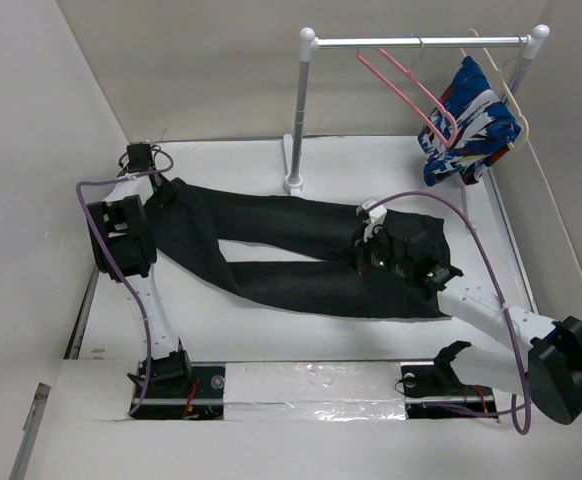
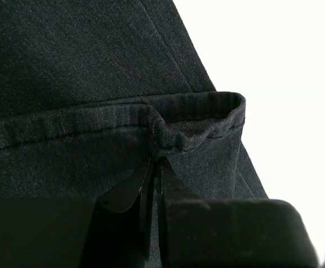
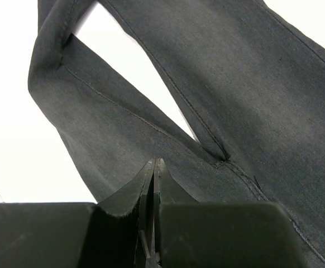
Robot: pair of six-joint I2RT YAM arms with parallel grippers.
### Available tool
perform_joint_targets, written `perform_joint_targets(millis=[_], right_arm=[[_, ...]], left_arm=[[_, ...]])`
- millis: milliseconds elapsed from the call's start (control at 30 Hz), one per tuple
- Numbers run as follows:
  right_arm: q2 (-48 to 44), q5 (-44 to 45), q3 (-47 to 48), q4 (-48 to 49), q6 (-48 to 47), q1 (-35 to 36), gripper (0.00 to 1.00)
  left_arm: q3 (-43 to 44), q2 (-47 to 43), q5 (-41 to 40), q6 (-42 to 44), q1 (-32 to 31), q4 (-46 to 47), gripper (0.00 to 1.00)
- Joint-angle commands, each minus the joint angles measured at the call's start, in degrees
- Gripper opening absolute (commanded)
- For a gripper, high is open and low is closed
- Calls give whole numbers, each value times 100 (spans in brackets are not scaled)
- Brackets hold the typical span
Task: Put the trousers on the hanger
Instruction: Flatten out the trousers at the center of the board.
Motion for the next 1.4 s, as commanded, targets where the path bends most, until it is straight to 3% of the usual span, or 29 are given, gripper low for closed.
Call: perform_joint_targets(millis=[0, 333, 533, 733, 833, 933, 967, 1100, 1200, 1367], right_arm=[[-48, -60, 41, 421, -97, 54, 5], [-31, 36, 41, 395, -114, 107, 5], [-206, 439, 24, 228, -140, 107, 6], [-286, 1660, -3, -229, 149, -218, 23], [-399, 2365, -178, -440, 500, -805, 40], [-707, 2225, -441, -467, 808, -1658, 55], [-803, 2155, -521, -458, 939, -1869, 66], [-1050, 1892, -802, -475, 1204, -2950, 90], [-963, 1620, -925, -484, 1380, -3846, 92], [-516, 750, -1066, -502, 1468, -5470, 96]], left_arm=[[60, -2, -138, 36, 27, 16, 0], [-90, -537, -102, 10, 27, -98, 0], [-334, -1565, -286, 106, 79, -511, 0], [-1300, -3392, -910, 230, 133, -634, 0], [-1958, -4534, -1086, 169, 247, -582, 0], [-2635, -5808, -1148, 72, 361, -380, 0], [-2717, -6386, -1209, 72, 361, -388, 0], [-2665, -7628, -1701, 89, 361, -853, 0], [-2612, -8517, -2053, -16, 361, -1142, 0], [-2516, -9562, -1957, -148, 361, -1328, 0]])
